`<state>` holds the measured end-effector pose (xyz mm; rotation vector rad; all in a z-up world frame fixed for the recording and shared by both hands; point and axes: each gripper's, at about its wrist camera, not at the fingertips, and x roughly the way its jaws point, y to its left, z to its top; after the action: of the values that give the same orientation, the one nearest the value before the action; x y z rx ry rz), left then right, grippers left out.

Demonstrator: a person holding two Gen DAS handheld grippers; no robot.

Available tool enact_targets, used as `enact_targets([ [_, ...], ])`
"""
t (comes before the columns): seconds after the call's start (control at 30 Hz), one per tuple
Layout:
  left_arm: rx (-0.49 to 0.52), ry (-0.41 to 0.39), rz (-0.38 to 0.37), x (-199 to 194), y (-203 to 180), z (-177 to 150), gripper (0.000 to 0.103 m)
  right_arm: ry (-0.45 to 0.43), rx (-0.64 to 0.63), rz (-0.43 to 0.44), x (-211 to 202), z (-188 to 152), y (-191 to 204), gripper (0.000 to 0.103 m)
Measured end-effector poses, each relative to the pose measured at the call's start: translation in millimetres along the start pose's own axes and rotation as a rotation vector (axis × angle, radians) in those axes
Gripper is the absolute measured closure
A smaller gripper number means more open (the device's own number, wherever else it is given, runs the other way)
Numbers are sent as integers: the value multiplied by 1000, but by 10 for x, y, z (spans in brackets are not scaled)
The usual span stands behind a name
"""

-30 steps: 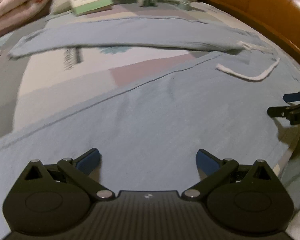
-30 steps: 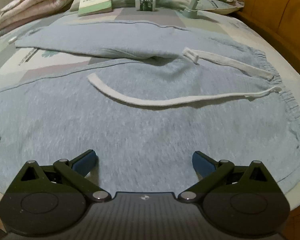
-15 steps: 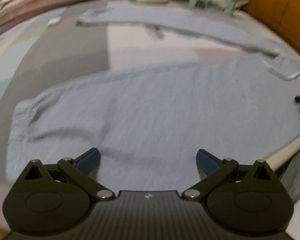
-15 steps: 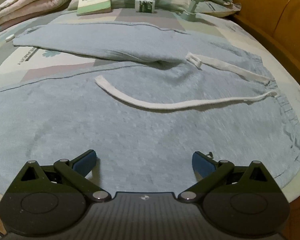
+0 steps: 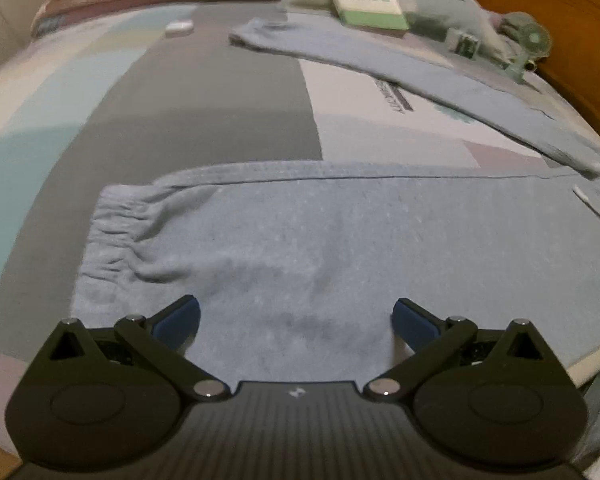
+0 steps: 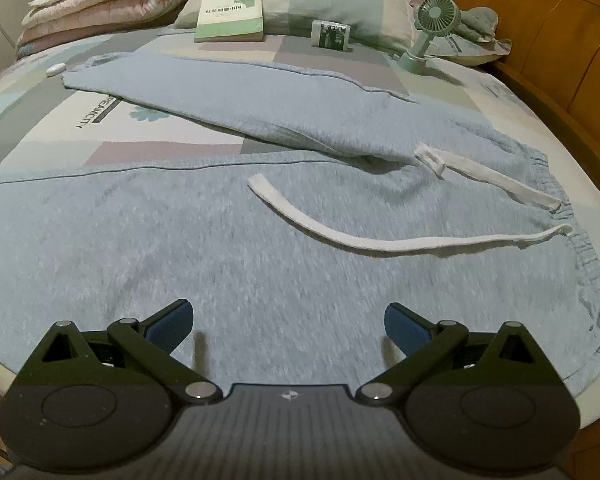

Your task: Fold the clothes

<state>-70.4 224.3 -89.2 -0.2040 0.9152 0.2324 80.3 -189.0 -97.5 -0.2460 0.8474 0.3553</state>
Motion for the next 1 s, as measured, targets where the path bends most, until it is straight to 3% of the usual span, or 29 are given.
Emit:
enact_targets([
  [0.17,28,44,71,-99,20,-63,1,25,29,7,92,-57,-40,0],
  [0.3,45,-20,31,-210,-203,119,1,45,34,3,121,-127,-63,0],
  [0.47,165,-87,-95,-71,-805,421,1,30,39,-23,57,-115,-167,0],
  [0.77,386,-38,-169,428,-1836,484,1,39,59,-74,80,-99,-498,0],
  [0.9,392,10,-179,575,-1972,496,1,68,82,-74,190,-172,-630,0],
  [1.0,368,24,-170,639,-1922,506,1,64,141,-22,184,-259,-767,0],
])
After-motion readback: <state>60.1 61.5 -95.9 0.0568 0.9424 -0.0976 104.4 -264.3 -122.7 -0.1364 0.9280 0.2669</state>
